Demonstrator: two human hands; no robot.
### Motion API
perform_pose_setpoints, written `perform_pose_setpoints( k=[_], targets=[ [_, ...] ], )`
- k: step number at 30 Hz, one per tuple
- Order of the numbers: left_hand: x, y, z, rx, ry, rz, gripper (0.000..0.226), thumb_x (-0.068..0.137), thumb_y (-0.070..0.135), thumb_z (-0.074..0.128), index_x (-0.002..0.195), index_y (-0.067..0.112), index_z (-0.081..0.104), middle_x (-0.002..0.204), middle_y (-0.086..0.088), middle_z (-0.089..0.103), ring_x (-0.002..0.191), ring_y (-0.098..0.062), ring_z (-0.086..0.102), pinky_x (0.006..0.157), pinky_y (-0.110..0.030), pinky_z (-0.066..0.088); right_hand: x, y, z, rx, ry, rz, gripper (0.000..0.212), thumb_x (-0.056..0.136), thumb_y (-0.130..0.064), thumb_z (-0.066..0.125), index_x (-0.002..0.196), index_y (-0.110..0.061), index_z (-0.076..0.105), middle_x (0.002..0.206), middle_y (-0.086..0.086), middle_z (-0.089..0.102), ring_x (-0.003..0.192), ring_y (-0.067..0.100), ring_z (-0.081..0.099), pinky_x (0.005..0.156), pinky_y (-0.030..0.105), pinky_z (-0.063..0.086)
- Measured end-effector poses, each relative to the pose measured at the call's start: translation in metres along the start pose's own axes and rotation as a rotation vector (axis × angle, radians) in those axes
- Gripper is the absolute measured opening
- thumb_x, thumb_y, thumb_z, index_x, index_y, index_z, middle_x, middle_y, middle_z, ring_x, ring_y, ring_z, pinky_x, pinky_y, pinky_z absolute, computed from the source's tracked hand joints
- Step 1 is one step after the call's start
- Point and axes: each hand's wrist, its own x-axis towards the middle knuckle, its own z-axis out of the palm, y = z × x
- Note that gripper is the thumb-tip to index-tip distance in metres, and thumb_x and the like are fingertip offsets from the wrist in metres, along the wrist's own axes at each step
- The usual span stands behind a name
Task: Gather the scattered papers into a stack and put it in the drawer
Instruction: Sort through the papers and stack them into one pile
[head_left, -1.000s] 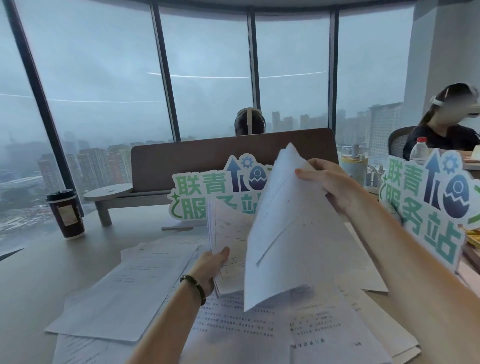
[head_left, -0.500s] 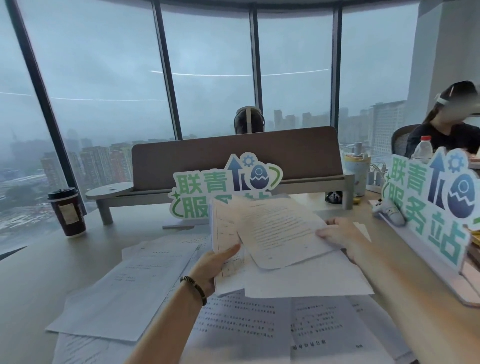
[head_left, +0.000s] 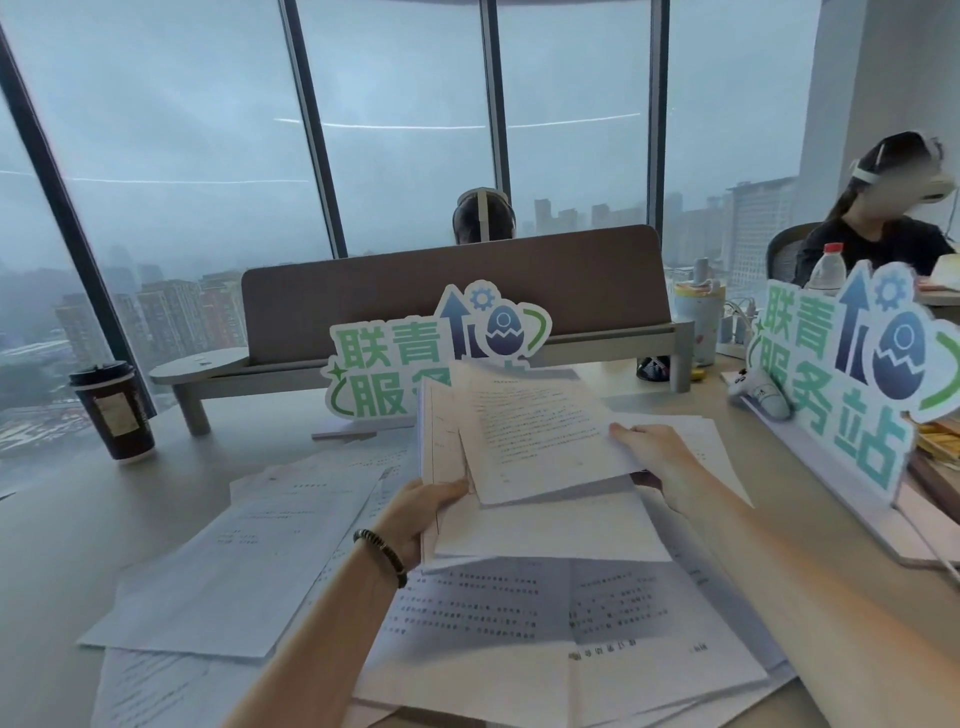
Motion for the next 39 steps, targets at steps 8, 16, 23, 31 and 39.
perform_pose_setpoints(
  k=[8, 16, 23, 31, 39],
  targets=[
    [0.008, -0.002, 0.001, 0.018, 0.198, 0.076, 0.026, 0.097, 0.015, 0.055, 0.116, 0.0, 0.064, 0.105, -0.014, 0.073, 0.093, -0.031, 0.07, 0.074, -0.038, 0.059, -0.005, 0.0, -0.004, -0.035, -0.084, 0.051, 0.018, 0.09, -0.01, 0.069, 0.104, -0.003, 0.062, 0.102, 0.015, 0.068, 0.086, 0.026, 0.066, 0.062, 0.034, 0.057],
    [0.003, 0.0, 0.003, 0.032, 0.194, 0.108, 0.02, 0.099, 0.022, 0.054, 0.103, 0.009, 0.069, 0.095, -0.009, 0.076, 0.089, -0.028, 0.073, 0.073, -0.037, 0.059, -0.003, 0.004, 0.002, -0.103, -0.212, 0.0, 0.024, 0.088, -0.012, 0.069, 0.112, -0.006, 0.065, 0.108, 0.009, 0.073, 0.095, 0.027, 0.07, 0.087, 0.042, 0.058],
    [0.0, 0.0, 0.005, 0.055, 0.152, 0.105, 0.024, 0.101, 0.023, 0.051, 0.094, 0.012, 0.071, 0.087, -0.006, 0.078, 0.081, -0.023, 0.074, 0.072, -0.036, 0.06, 0.0, 0.006, 0.002, -0.047, -0.133, -0.018, 0.024, 0.085, -0.016, 0.076, 0.106, -0.01, 0.066, 0.1, 0.011, 0.076, 0.089, 0.033, 0.074, 0.086, 0.053, 0.058],
    [0.001, 0.0, 0.004, 0.012, 0.238, 0.099, 0.026, 0.1, 0.025, 0.051, 0.108, 0.006, 0.068, 0.1, -0.014, 0.075, 0.091, -0.031, 0.072, 0.075, -0.04, 0.059, 0.005, 0.009, 0.004, -0.079, -0.003, -0.043, 0.024, 0.094, -0.031, 0.063, 0.08, -0.012, 0.061, 0.099, 0.014, 0.072, 0.095, 0.036, 0.068, 0.092, 0.051, 0.054],
    [0.001, 0.001, 0.005, -0.001, 0.271, 0.093, 0.028, 0.1, 0.027, 0.051, 0.112, 0.006, 0.066, 0.104, -0.016, 0.074, 0.093, -0.033, 0.071, 0.081, -0.045, 0.058, -0.001, 0.008, 0.005, -0.096, 0.013, -0.047, 0.04, 0.091, -0.041, 0.065, 0.091, -0.002, 0.072, 0.092, 0.009, 0.075, 0.09, 0.034, 0.07, 0.092, 0.049, 0.054]
  ],
)
